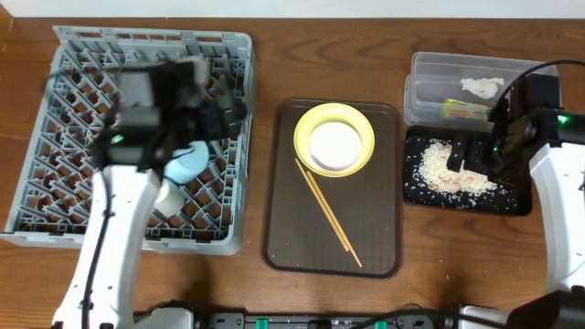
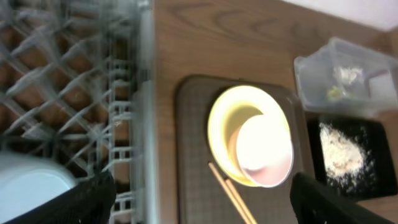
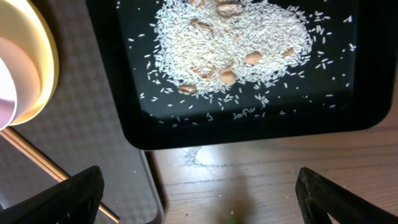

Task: Sort waste into correct bins and load items into the dishwasher
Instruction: 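Withdraw left gripper from rack and reach toward yellow plate, then grasp rim of pink bowl on yellow plate with left gripper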

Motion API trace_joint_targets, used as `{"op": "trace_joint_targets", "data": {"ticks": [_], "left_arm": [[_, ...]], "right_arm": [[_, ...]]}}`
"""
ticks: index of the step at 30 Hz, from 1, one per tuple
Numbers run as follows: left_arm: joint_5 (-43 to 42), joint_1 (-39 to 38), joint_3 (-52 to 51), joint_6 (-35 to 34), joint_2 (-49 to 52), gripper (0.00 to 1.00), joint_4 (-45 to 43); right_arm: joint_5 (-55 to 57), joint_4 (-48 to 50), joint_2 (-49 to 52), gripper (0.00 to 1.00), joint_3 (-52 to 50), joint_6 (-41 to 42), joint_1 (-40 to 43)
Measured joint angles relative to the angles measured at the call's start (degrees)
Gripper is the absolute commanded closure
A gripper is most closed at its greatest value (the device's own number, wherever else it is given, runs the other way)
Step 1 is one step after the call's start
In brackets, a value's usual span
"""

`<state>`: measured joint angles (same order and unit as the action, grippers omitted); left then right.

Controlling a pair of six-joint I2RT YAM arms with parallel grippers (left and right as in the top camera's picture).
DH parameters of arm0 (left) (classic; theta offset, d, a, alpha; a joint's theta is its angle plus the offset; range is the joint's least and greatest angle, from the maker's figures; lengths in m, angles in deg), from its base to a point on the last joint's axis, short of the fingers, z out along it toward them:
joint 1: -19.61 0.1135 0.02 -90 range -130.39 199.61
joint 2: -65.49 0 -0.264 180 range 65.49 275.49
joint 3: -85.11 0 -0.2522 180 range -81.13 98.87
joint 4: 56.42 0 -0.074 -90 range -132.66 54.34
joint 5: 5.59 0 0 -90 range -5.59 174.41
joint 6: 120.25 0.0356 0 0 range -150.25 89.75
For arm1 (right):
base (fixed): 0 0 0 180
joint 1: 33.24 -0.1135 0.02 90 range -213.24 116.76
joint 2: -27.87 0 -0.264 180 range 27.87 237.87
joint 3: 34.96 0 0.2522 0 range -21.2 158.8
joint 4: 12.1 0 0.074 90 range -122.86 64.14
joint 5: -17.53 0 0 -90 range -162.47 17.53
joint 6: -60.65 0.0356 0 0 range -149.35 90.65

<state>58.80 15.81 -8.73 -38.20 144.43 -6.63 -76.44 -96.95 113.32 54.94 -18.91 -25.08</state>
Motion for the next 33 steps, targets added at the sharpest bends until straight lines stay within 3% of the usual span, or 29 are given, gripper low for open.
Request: {"op": "trace_joint_targets", "data": {"ticks": [5, 12, 25, 27, 33], "left_arm": [[9.14, -12.09, 8.55, 0.02, 5.84, 0.05, 1.60], [16.63, -23.47, 9.66, 2.47, 15.61, 0.05, -0.20], [19.34, -34.25, 9.66, 5.42, 30.99, 0.05, -5.81], [19.58, -35.12, 9.66, 5.42, 32.24, 0.06, -6.45], [19.74, -37.44, 9.66, 5.99, 36.22, 0.27, -8.57]], "right_arm": [[0.15, 0.00, 0.00, 0.02, 0.00, 0.02, 0.24], [0.15, 0.00, -0.02, 0.01, 0.00, 0.02, 0.24], [0.15, 0.00, -0.02, 0.01, 0.00, 0.02, 0.24], [0.15, 0.00, -0.02, 0.01, 0.00, 0.02, 0.24], [0.15, -0.04, -0.02, 0.01, 0.00, 0.00, 0.24]]}}
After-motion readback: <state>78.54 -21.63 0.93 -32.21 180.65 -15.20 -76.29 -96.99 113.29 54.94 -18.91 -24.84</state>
